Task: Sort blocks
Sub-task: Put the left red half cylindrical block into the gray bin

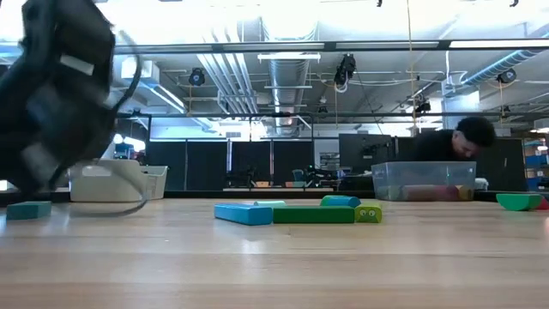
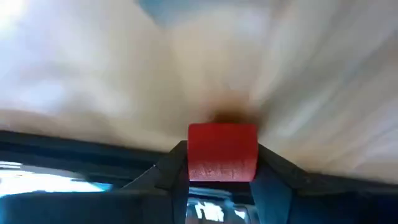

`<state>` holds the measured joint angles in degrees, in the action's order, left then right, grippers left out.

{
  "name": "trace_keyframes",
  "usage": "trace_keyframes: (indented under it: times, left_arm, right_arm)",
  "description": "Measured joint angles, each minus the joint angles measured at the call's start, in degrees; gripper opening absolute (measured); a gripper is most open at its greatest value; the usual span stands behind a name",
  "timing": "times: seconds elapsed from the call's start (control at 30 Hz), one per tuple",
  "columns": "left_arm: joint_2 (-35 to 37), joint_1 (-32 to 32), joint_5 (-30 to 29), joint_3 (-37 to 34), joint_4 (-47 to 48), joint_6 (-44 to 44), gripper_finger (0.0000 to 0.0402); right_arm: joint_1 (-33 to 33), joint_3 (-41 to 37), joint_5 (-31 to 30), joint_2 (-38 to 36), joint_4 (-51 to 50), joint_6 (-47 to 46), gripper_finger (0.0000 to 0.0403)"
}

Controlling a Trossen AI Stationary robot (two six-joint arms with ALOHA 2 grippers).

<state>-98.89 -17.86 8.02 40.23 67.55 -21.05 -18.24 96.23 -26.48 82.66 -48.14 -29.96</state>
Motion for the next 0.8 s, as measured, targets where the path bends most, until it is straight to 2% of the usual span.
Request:
trace_keyframes:
  times: [0.13, 0.2, 0.37, 0.47, 0.57, 0.7, 0.8]
  left_arm:
    - [6.2, 0.3, -4.1, 7.2, 8.2, -1.3, 0.0113]
    - [9.4, 1.6, -5.3, 11.9, 8.8, -1.9, 0.0113]
    - [15.1, 10.8, -10.6, 21.3, 9.2, -0.7, 0.0113]
    - [16.8, 21.7, -16.4, 26.5, 9.4, 2.1, 0.0113]
    - [17.2, 35.2, -20.0, 31.2, 9.0, 5.2, 0.0113]
    - [15.8, 54.2, -20.6, 34.5, 4.2, 8.6, 0.0113]
    - [13.2, 65.0, -19.7, 34.8, 2.0, 10.0, 0.0113]
  right_arm:
    - [0.0, 0.0, 0.1, -1.4, -0.1, 0.0, 0.0304]
    - [0.1, 0.0, 0.0, -2.1, 0.0, 0.3, 0.0304]
    - [0.9, 0.0, -0.4, -4.3, 0.1, 1.4, 0.0308]
    - [1.4, 0.0, -0.5, -5.5, 0.2, 1.5, 0.0311]
    - [1.4, 0.0, -0.6, -6.5, 0.2, 2.0, 0.0307]
    - [1.3, 0.0, -0.2, -7.3, 0.3, 1.6, 0.0297]
    - [0.7, 0.0, 0.0, -7.5, -0.1, 1.4, 0.0289]
